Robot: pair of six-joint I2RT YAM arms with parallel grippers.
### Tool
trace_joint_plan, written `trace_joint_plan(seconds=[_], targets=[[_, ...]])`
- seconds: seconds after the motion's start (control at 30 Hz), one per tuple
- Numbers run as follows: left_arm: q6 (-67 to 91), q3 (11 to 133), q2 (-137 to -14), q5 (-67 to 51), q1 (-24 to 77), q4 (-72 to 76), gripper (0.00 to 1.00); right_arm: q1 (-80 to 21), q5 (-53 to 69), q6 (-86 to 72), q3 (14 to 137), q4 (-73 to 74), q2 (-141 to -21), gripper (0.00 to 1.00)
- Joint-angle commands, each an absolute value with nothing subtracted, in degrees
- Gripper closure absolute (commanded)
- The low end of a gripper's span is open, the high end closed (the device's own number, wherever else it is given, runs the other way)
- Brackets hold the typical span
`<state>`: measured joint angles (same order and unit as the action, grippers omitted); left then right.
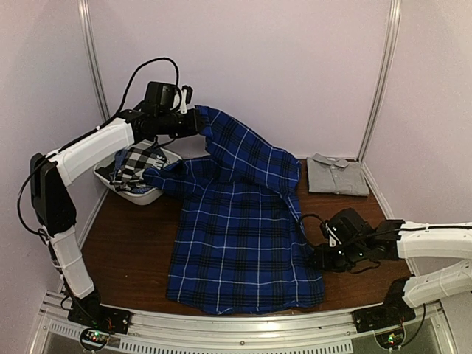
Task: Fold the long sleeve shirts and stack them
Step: Pick up the corner of the shirt from the center of the board, then fold the flattened shirt at the center of the board.
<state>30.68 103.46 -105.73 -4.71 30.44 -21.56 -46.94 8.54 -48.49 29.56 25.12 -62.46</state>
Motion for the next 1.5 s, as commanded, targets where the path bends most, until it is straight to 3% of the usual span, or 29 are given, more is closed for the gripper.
trace_joint_plan(seconds=[0.0,0.33,0.63,0.7,0.8,1.0,1.17,1.27,1.47], targets=[[29.4,103.2,-104.2,-4.3,29.9,-20.7,1.0,-50.2,8.1,-52.3,28.1,26.1,-61.1,0.57],[29.3,103.6,-104.5,-4.4,29.2,-20.7,1.0,-58.7,8.2,-58.0,27.8,28.6,-59.9,0.66],[29.0,104.2,-103.9,-4.2,27.6,-20.7,1.0,-61.7,6.9,-59.4,32.3,32.2,-59.8,0.97],[28.9,104.4,-103.9,-4.5,27.2,-20.7,1.0,-61.8,6.3,-58.8,34.1,33.7,-60.4,1.0],[28.6,104.7,-103.9,-4.5,26.8,-21.0,1.0,-62.0,5.1,-58.2,35.4,36.5,-61.0,1.0],[28.4,104.4,-103.9,-4.8,26.6,-21.0,1.0,-62.0,4.3,-59.4,31.3,38.2,-58.7,0.68],[28.3,104.9,-104.0,-5.0,26.4,-20.9,1.0,-62.2,5.6,-60.0,29.3,35.9,-58.3,0.65],[28.2,105.1,-104.2,-5.1,26.2,-20.9,1.0,-62.8,5.7,-59.4,30.3,35.3,-59.4,0.71],[27.3,106.9,-105.0,-4.7,25.7,-20.3,1.0,-63.9,4.8,-55.5,37.2,36.5,-63.0,0.98]])
